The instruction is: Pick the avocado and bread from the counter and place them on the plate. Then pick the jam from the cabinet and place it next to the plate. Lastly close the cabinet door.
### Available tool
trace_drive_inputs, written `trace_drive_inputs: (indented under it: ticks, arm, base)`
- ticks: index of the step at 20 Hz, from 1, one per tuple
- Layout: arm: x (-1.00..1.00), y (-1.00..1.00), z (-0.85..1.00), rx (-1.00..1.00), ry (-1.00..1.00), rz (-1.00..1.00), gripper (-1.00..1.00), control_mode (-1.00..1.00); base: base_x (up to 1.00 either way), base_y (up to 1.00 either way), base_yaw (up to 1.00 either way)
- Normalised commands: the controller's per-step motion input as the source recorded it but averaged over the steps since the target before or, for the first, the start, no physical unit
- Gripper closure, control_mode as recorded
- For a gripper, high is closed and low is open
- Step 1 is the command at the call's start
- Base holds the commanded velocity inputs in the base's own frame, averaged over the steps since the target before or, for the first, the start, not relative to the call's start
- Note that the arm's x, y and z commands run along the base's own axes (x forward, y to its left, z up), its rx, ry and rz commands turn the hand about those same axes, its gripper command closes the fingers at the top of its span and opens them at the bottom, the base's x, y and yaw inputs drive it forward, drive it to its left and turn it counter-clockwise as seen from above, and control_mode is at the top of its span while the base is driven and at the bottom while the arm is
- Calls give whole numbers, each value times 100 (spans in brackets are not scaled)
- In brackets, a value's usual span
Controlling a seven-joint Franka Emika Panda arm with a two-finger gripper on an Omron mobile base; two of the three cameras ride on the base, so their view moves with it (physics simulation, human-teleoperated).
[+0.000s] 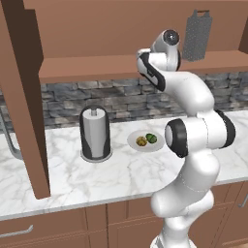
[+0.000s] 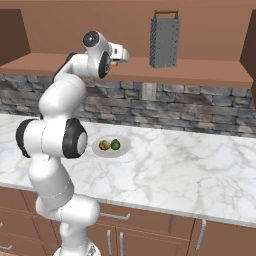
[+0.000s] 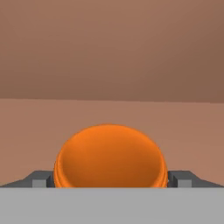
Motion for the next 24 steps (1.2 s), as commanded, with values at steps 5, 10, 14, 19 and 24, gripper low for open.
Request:
trace_drive_inputs:
  ticks: [5, 10, 14, 19, 24]
  arm:
    - [26, 0, -4, -5, 0, 0, 100, -100]
    - [6, 0, -3, -3, 0, 0, 100, -100]
    - [-30, 0, -6, 0, 0, 0, 100, -100]
    - [-100, -16, 0, 11, 0, 0, 100, -100]
    - [-100, -19, 0, 14, -1, 0, 100, -100]
  base:
    - [0, 0, 0]
    - [0, 0, 0]
    - [0, 0, 0]
    - [0, 0, 0]
    - [0, 0, 0]
